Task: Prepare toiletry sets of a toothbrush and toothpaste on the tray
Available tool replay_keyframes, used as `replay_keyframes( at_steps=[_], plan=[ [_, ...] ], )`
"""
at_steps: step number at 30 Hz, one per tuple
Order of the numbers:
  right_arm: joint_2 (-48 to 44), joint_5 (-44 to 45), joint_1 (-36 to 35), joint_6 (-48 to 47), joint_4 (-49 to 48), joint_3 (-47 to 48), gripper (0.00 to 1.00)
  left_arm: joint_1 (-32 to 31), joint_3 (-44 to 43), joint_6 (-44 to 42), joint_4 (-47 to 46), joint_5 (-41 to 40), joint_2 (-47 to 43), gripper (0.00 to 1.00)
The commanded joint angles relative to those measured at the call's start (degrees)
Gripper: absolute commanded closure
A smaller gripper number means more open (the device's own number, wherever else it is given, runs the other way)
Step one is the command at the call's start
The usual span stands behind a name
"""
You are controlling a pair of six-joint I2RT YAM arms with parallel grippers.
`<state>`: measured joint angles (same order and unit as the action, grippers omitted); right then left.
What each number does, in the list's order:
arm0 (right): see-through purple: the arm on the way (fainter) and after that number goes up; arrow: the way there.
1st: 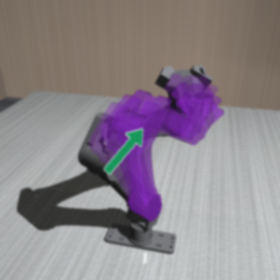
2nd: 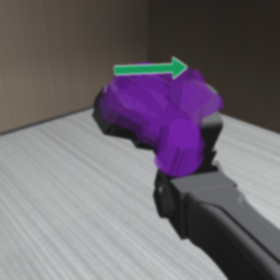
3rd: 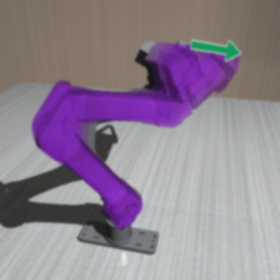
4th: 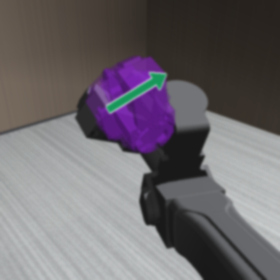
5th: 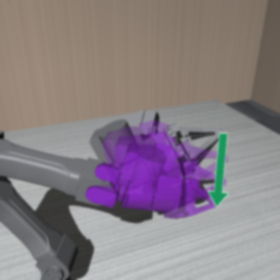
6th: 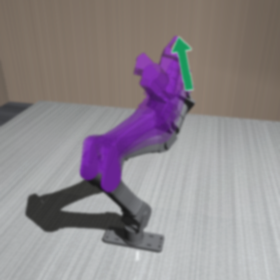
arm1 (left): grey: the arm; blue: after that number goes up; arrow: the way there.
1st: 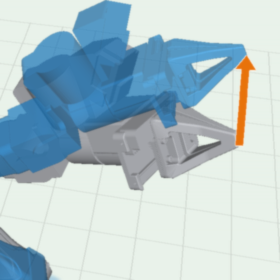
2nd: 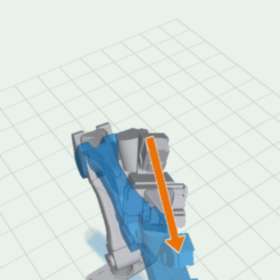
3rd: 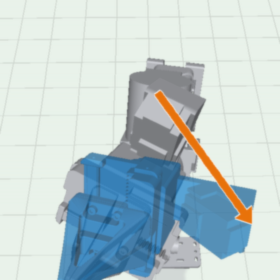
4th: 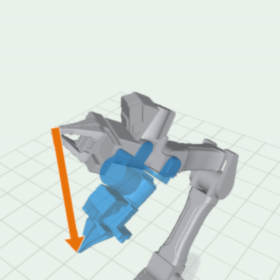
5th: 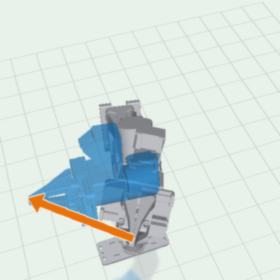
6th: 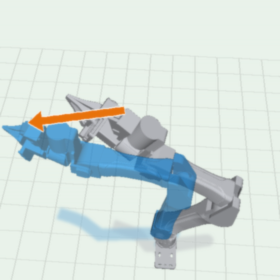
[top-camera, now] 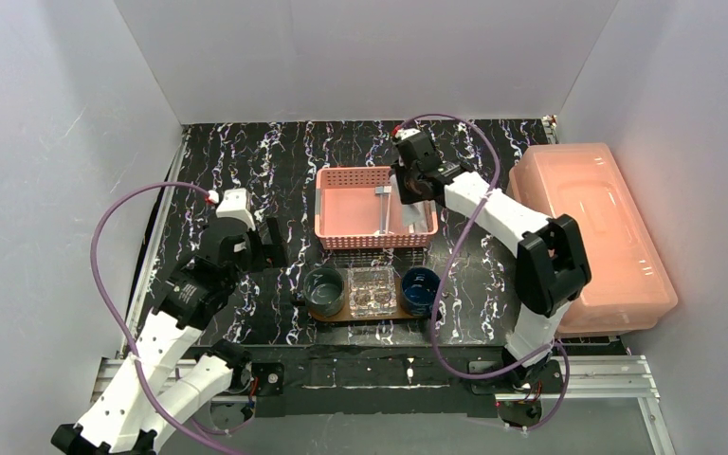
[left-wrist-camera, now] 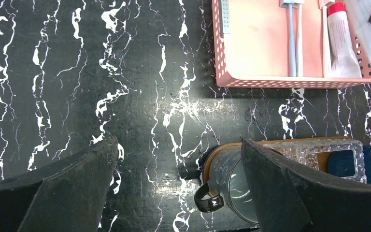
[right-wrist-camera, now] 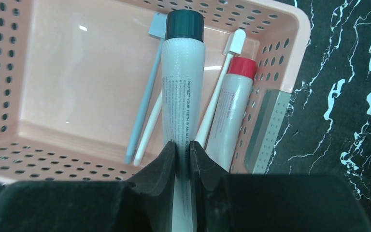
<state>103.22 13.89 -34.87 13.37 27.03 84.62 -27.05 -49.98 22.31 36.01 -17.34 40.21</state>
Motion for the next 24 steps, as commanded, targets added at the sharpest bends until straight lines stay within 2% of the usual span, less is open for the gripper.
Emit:
replay_keyframes(
  at_steps=[1, 7, 16, 24],
  plan=[
    [-7.4, -3.4, 0.1, -2.0, -1.8, -0.7, 0.99, 0.4, -1.6, -0.7, 0.2, 2.5, 1.1, 0.01],
    [-14.4, -9.7, -0.9, -4.5, -2.5, -4.0, 0.99, 0.3, -1.5, -0.6, -0.7, 7.1, 1.7, 0.01],
    [-25.2, -17.9, -3.8, -7.6, 0.1, -8.6, 0.99, 0.3, -3.6, 1.2, -2.8, 24.8, 6.1, 0.01],
    [-31.3, -22.6, -7.1, -8.9, 0.9, -12.8, 0.99, 0.3, -6.9, 4.8, -2.6, 33.8, 7.5, 0.01]
  ],
)
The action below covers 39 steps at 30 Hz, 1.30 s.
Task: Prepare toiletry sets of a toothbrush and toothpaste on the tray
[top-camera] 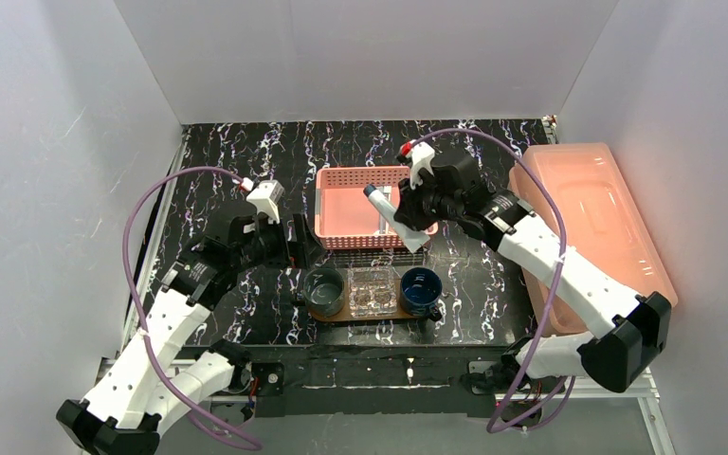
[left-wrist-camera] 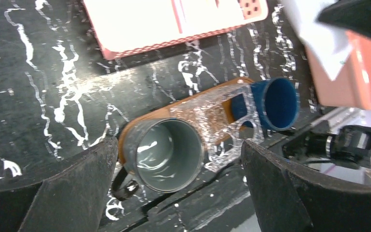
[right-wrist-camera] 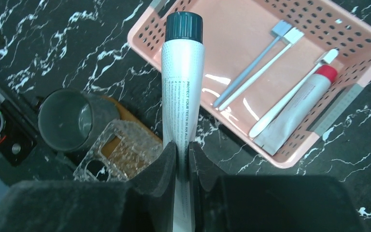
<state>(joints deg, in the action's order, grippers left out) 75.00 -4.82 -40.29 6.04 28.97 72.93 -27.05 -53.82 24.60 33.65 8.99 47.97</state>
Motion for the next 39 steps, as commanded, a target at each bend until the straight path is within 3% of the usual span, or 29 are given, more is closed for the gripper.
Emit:
replay_keyframes(
  at_steps=[1, 12, 31, 39],
  plan=[
    [-3.6, -4.1, -2.3, -1.7, -1.1, -1.4, 0.99, 0.3, -3.2, 3.1, -0.3, 8.5, -0.1, 0.01],
    [-7.2, -7.1, -10.7, -3.9, -0.3, -2.4, 0.99, 0.3, -2.4, 12.4, -3.9, 22.8, 0.8, 0.01],
    [-9.9, -12.6, -19.6, -9.2, -0.5, -4.2, 0.99, 0.3, 1.7, 21.1, -8.7, 36.1, -0.2, 0.01],
    [-11.0, -12.0, -21.2, -9.5, -2.4, -5.4, 0.99, 0.3, 2.7, 21.4, -9.4, 40.8, 0.5, 0.19]
  ],
)
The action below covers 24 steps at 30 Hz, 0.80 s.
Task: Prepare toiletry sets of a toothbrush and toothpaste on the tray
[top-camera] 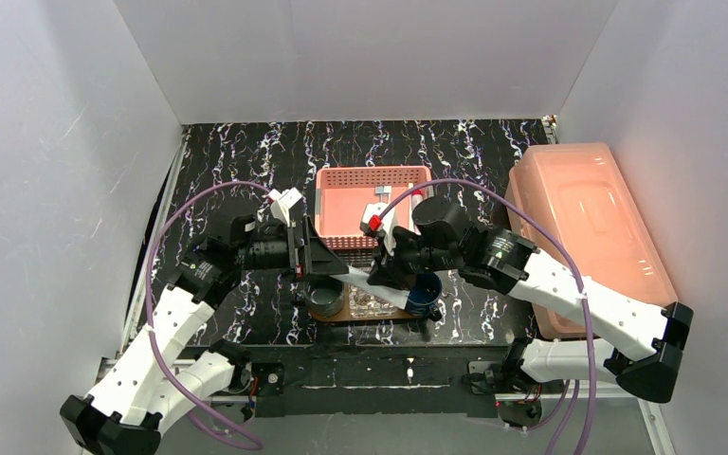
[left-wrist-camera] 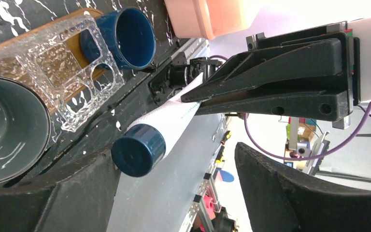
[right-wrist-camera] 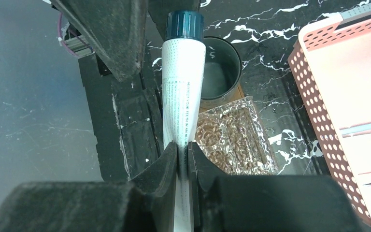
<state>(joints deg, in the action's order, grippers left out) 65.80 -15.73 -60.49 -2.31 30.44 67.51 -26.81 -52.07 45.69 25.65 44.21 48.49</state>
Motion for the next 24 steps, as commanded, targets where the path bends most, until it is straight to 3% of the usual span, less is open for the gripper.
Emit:
replay_keyframes(
  at_steps=[1, 16, 24],
  plan=[
    [-1.8, -1.1, -1.1, -1.2, -3.9, 0.1, 0.99, 0.1, 1.1, 0.2, -1.4, 5.9, -0.1, 0.21],
    [-2.3, 0.2, -2.5, -1.1, -4.7, -0.5, 0.99, 0.1, 2.6, 0.4, -2.9, 8.1, -0.1, 0.58],
    [-2.8, 0.9, -3.0, -0.9, -5.1, -1.2, 0.99, 0.1, 3.7, 1.2, -4.0, 8.0, 0.0, 0.86]
  ],
)
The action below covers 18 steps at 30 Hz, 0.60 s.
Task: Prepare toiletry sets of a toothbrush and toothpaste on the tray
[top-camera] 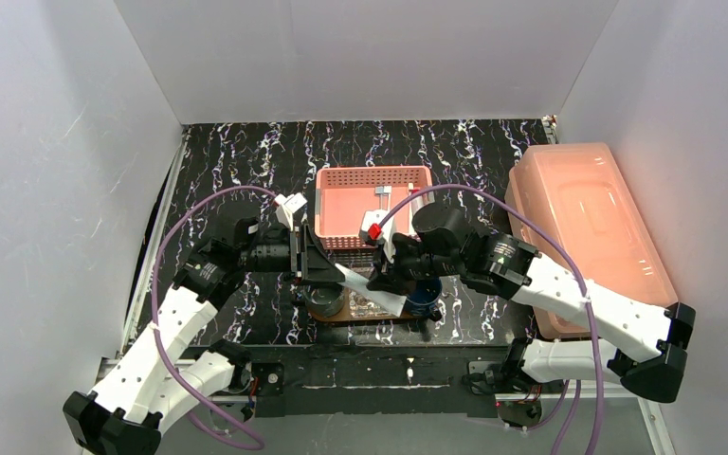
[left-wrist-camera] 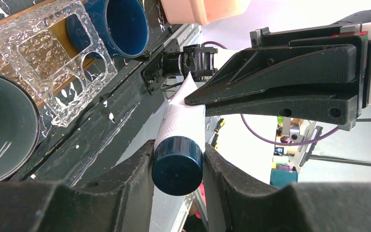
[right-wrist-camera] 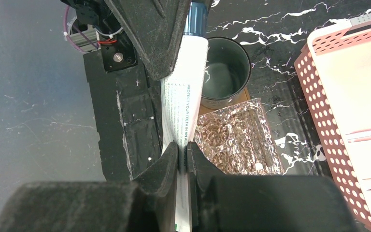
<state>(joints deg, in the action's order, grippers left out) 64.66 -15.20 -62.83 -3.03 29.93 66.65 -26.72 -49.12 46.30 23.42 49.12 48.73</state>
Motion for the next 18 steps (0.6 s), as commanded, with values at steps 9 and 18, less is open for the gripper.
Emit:
replay_keyframes(
  at_steps=[9, 18],
  plan=[
    [-5.3, 4.7, -0.7, 1.3, -6.0, -2.0, 0.68, -0.1, 1.6, 1.1, -1.9, -1.6, -3.8, 1.00],
    [-9.0, 9.8, -0.8, 6.4, -8.7, -3.6, 0.49, 0.1, 1.6, 2.6, -0.8, -9.1, -8.9, 1.00]
  ],
)
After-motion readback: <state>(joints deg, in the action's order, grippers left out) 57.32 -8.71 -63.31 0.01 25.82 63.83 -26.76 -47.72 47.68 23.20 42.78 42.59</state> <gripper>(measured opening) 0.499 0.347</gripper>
